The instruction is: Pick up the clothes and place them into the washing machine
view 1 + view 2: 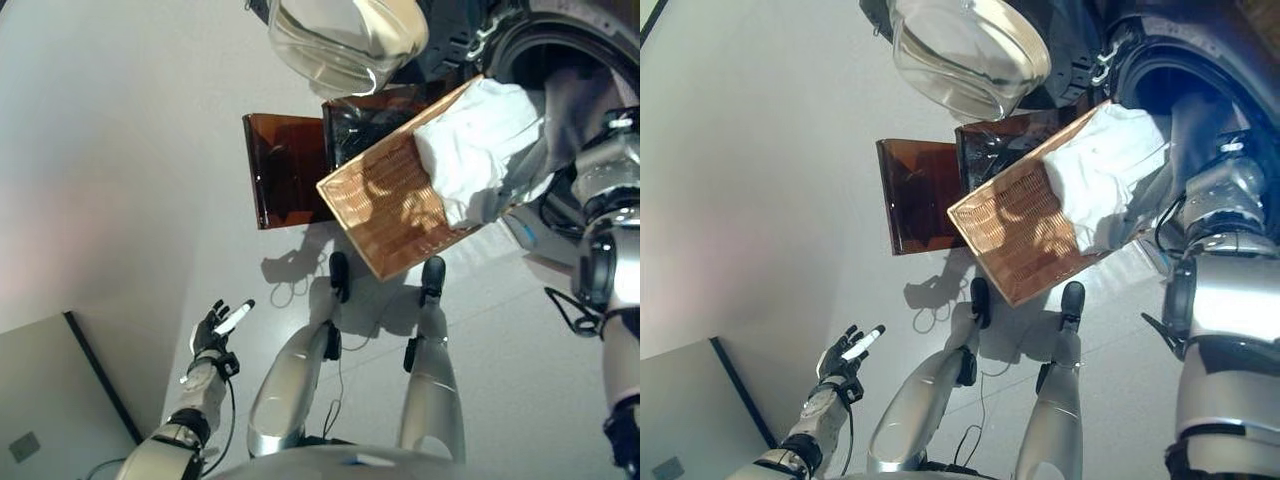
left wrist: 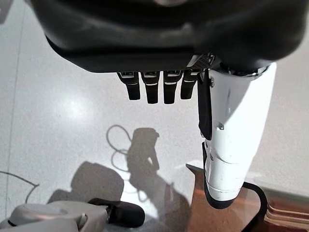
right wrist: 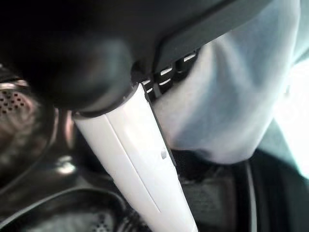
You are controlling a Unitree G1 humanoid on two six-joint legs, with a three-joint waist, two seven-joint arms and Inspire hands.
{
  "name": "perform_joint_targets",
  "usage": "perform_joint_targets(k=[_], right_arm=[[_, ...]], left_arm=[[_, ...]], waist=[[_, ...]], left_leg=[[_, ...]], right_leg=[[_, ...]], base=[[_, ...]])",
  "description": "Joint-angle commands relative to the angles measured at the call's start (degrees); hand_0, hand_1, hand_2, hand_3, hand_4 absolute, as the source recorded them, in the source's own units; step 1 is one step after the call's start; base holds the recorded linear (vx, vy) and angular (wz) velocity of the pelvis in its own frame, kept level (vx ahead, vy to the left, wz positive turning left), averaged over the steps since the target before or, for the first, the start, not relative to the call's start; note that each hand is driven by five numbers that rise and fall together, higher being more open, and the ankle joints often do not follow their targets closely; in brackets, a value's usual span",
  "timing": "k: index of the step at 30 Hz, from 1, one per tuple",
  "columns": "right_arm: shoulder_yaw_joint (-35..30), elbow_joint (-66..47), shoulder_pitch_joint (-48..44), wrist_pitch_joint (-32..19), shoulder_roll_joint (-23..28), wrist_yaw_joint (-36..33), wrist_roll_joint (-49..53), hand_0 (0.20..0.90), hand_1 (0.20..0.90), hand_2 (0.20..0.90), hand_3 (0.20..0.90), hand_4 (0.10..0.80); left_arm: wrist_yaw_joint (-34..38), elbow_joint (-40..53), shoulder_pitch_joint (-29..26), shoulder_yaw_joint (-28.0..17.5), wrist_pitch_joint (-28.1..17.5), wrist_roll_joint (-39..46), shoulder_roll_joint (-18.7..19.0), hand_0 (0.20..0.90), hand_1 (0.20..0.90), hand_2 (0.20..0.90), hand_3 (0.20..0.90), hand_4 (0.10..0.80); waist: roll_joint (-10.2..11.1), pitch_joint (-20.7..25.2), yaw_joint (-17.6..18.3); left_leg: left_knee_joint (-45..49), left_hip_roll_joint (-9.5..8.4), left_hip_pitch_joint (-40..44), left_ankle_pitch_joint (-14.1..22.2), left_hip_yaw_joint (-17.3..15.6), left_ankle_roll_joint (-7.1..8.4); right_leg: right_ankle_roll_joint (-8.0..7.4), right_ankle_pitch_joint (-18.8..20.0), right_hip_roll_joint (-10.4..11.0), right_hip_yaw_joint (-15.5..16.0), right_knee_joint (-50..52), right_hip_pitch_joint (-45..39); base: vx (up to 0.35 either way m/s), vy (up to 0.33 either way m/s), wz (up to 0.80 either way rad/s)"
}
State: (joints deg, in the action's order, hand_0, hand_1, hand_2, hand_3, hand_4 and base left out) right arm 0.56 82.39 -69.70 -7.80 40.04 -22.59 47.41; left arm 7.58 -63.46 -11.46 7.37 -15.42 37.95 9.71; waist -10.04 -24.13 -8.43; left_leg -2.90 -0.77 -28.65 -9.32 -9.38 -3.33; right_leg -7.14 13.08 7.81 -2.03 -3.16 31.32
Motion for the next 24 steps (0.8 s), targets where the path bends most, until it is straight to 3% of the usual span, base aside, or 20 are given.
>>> perform_joint_targets(k=[1,9,12,13,17,24], right_arm=[[5.7,-5.3,2.7,-5.5,4.0,-2.4,-5.0,0.9,0.9,0.9,0.9,0.8],[-0.6,-16.2,19.3,-8.3,-4.5,-2.8,-5.5,0.9,0.9,0.9,0.9,0.8],[-0.7,-21.4,24.5,-6.5,-6.8,-7.0,-15.6,0.9,0.9,0.9,0.9,0.8],[-0.3,-28.5,29.2,-3.2,-8.0,-11.6,-27.6,0.9,0.9,0.9,0.9,0.8],[-0.6,-36.0,34.5,2.7,-8.6,-19.9,-46.7,0.9,0.9,0.9,0.9,0.8],[5.4,-39.1,37.3,5.8,-6.5,-21.1,-64.8,0.9,0.9,0.9,0.9,0.8]], left_arm=[[2.5,-5.9,0.7,-2.0,-1.4,0.1,3.7,0.9,0.9,0.9,0.9,0.8],[3.2,-6.8,0.4,-3.9,-1.4,0.0,2.8,0.9,0.9,0.9,0.9,0.8],[3.5,-7.0,0.9,-4.7,-1.2,-0.6,2.6,0.9,0.9,0.9,0.9,0.8],[4.0,-5.8,1.4,-5.2,-1.2,-1.0,2.1,0.9,0.9,0.9,0.9,0.8],[5.1,-3.2,1.9,-5.6,-1.9,-3.8,1.4,0.9,0.9,0.9,0.9,0.8],[5.6,-2.8,2.1,-6.0,-3.6,-6.6,0.9,0.9,0.9,0.9,0.9,0.8]], waist=[[-1.2,4.4,-1.1],[0.6,4.2,0.5],[1.0,4.3,0.8],[1.2,4.4,1.0],[1.3,4.7,0.9],[1.5,4.2,0.2]], left_leg=[[-2.1,2.35,3.3,3.0,1.9,6.98],[-2.1,2.61,3.8,3.2,1.9,6.87],[-2.1,2.63,4.0,3.3,1.8,6.72],[-2.1,2.62,4.2,3.4,1.9,6.56],[-2.1,2.52,4.3,3.5,2.2,6.32],[-2.1,2.21,4.3,3.4,2.7,6.17]], right_leg=[[0.66,-4.3,-3.5,3.1,4.3,-1.8],[0.93,-4.4,-3.9,3.2,4.2,-2.6],[0.97,-4.4,-4.0,3.2,4.1,-2.9],[0.91,-4.3,-4.0,3.2,4.0,-3.3],[0.77,-4.5,-3.9,3.4,3.9,-3.6],[0.68,-4.7,-3.7,3.5,3.8,-3.9]], base=[[0.009,-0.002,-0.05],[0.01,-0.002,-0.02],[0.007,0.002,-0.01],[0.035,0.001,-0.04],[0.017,0.0,-0.02],[0.0,0.0,0.0]])
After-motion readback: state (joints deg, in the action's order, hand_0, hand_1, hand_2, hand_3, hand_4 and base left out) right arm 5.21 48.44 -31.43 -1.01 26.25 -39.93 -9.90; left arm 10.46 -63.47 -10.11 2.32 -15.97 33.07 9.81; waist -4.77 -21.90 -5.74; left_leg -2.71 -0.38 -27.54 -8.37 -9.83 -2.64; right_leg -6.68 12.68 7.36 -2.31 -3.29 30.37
